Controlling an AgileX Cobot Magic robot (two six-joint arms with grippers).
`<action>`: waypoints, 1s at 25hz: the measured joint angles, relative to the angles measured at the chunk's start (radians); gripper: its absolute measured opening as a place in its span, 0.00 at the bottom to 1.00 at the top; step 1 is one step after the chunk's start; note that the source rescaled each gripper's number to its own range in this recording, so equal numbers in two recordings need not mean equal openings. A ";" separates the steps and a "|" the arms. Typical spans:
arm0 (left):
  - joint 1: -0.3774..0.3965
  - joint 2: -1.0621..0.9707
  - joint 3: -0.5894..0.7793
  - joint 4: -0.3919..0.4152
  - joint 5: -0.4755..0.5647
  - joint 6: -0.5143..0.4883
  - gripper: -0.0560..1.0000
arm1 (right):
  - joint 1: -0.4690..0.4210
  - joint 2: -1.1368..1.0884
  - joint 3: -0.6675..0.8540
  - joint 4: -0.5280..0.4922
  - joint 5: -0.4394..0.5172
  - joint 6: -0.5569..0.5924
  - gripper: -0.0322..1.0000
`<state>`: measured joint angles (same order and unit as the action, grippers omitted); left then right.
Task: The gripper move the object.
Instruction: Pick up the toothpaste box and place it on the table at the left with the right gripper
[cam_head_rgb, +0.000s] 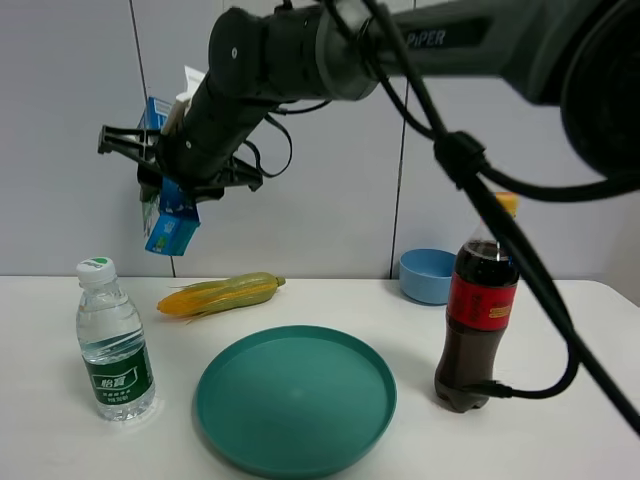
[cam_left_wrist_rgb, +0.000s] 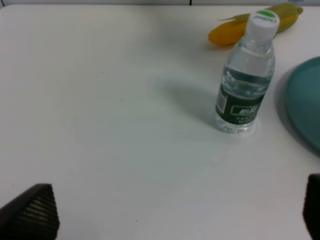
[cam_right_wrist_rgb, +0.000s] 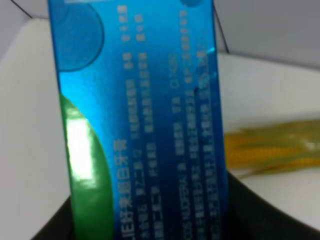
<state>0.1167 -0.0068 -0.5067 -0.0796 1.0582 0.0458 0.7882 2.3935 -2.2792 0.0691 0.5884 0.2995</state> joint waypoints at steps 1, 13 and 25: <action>0.000 0.000 0.000 0.000 0.000 0.000 1.00 | 0.000 0.014 0.000 0.004 -0.006 0.002 0.03; 0.000 0.000 0.000 0.000 0.000 0.000 1.00 | 0.000 0.149 0.000 0.078 -0.156 0.050 0.03; 0.000 0.000 0.000 0.000 0.000 0.000 1.00 | 0.000 0.269 0.000 0.242 -0.352 0.049 0.03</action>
<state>0.1167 -0.0068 -0.5067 -0.0796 1.0582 0.0458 0.7882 2.6622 -2.2792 0.3111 0.2361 0.3490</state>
